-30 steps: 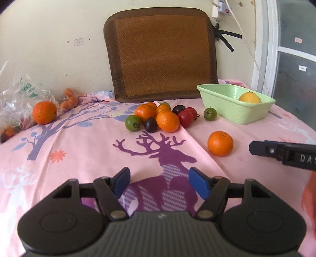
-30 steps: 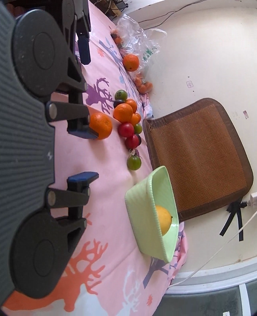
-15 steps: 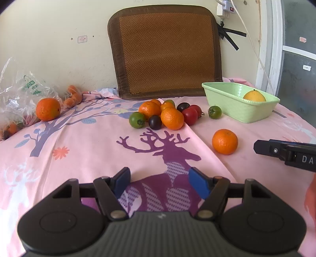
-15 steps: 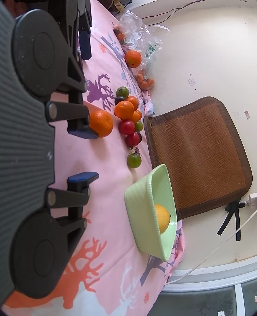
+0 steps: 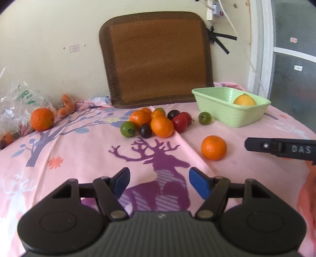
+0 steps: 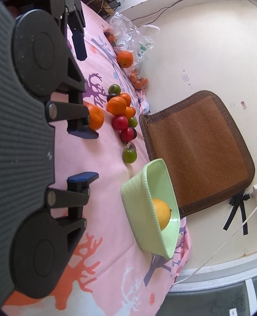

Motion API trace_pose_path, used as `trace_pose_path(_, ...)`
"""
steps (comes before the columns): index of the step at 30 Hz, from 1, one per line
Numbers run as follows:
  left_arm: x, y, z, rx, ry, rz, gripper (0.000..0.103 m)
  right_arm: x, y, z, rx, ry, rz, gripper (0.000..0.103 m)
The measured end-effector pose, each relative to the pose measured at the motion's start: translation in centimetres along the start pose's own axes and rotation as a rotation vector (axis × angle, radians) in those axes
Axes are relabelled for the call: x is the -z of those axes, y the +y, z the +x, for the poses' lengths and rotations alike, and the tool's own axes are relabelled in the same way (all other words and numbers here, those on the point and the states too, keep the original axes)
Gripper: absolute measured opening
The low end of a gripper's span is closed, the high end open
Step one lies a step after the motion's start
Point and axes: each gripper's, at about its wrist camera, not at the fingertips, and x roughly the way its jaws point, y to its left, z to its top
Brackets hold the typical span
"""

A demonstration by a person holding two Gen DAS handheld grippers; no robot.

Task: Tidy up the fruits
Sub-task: 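Move the right tool toward a tangerine on the cloth, then grasp a tangerine with the right tool while the left tool grasps another tangerine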

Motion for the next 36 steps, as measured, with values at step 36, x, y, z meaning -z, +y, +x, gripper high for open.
trace_pose_path(36,0.3,5.6,-1.2,0.082,0.024,-0.046,0.038,-1.3,9.4,6.4,-0.022,0.010,-0.574,0.032)
